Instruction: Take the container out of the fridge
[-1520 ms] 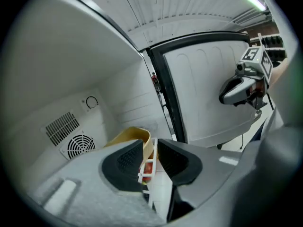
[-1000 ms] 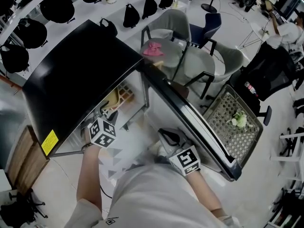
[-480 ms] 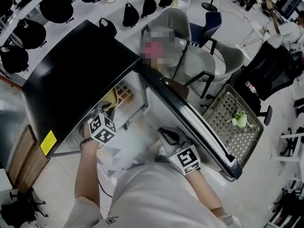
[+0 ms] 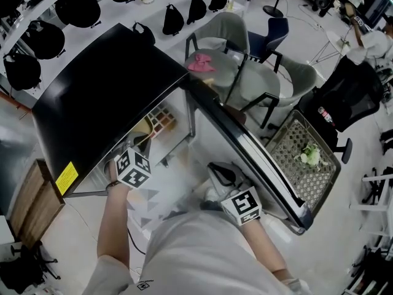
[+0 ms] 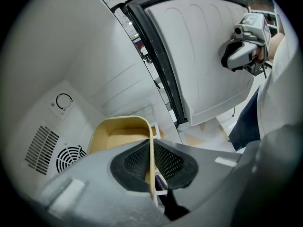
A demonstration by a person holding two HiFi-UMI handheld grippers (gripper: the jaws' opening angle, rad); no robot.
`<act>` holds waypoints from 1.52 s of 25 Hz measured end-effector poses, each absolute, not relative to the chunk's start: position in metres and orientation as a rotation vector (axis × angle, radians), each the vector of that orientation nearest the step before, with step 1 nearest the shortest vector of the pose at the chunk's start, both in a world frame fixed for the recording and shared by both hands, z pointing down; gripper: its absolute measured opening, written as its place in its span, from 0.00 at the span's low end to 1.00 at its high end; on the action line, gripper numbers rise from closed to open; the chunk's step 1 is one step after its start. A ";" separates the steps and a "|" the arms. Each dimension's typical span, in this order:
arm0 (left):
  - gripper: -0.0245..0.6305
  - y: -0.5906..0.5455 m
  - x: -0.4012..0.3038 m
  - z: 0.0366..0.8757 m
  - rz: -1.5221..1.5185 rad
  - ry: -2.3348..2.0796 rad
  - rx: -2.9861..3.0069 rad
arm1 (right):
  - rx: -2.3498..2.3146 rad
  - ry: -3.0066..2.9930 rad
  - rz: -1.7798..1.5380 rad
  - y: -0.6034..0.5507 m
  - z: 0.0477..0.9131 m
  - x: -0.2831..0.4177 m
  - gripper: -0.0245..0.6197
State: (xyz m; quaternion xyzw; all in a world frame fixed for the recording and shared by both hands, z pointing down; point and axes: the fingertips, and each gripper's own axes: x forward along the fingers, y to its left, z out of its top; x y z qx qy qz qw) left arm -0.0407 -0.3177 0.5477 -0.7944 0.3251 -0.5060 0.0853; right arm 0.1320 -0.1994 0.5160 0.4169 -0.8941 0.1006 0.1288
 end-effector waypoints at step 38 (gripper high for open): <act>0.06 -0.140 -0.076 0.439 -0.129 1.275 -2.976 | 1.148 -2.678 0.114 -0.166 0.464 0.026 0.07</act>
